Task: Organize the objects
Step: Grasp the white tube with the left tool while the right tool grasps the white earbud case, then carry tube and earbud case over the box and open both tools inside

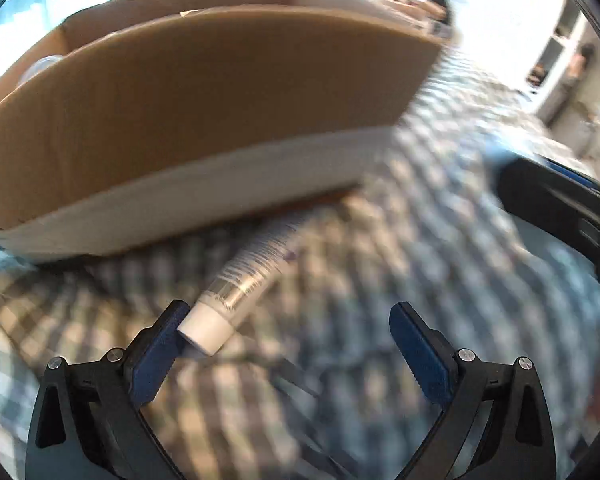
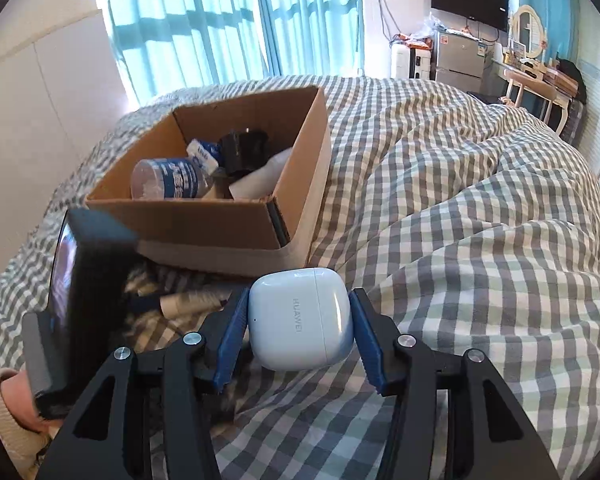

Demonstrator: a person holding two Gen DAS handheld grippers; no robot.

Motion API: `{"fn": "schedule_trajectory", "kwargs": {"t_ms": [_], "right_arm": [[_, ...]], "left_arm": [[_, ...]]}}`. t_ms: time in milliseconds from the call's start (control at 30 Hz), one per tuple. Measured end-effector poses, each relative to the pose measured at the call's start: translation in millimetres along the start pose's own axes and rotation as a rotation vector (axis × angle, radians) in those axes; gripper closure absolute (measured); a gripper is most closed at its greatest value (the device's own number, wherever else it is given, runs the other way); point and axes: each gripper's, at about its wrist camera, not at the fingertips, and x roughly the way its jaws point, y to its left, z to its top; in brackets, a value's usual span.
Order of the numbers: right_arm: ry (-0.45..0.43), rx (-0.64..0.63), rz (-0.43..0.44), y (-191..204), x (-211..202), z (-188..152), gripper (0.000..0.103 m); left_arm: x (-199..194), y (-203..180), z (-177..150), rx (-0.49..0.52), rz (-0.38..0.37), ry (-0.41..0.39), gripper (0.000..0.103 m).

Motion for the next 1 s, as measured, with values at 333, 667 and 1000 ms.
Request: {"fn": "schedule_trajectory", "kwargs": {"t_ms": [333,667,1000], "right_arm": [[0.017,0.009,-0.023,-2.7,3.1,-0.8,0.052],[0.023,-0.025,-0.079,6.2,-0.9,-8.1,0.052],[-0.019,-0.095,-0.096,33.5,-29.8,-13.1,0.052]], "left_arm": [[14.5,16.0,16.4,-0.039,0.044,-0.015,0.054],[-9.8,6.4,-1.6,0.026,0.061,0.008,0.078],[-77.1,5.2,-29.1,0.026,0.108,-0.120,0.078]]}}
